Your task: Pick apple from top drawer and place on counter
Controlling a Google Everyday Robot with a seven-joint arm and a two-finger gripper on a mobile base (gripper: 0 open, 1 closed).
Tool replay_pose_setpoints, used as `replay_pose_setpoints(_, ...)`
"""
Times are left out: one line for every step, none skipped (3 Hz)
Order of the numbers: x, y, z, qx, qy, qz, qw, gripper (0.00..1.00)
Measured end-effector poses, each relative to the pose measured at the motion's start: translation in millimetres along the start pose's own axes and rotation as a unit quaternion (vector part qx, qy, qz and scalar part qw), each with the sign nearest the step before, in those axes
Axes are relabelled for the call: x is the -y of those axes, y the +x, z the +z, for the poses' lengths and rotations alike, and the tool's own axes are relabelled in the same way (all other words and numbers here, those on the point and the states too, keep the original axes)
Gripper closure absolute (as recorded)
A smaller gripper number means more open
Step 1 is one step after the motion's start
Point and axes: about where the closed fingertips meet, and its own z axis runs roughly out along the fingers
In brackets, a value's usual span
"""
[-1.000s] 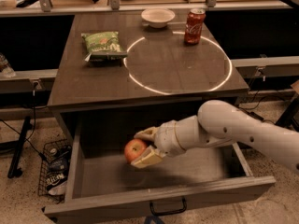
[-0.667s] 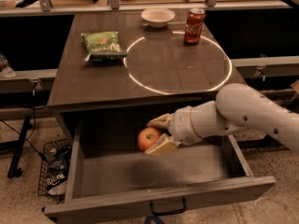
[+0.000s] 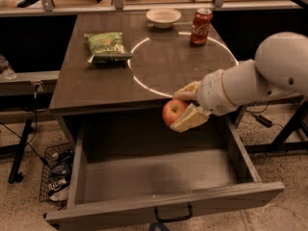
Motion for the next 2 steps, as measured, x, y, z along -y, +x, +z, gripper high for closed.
replay_pose_setpoints(24, -7, -34, 0.004, 0.028, -0.003, 0.9996, 1.00)
replay_pose_setpoints(47, -8, -52, 0.033, 0.058, 0.001, 0.9978, 1.00)
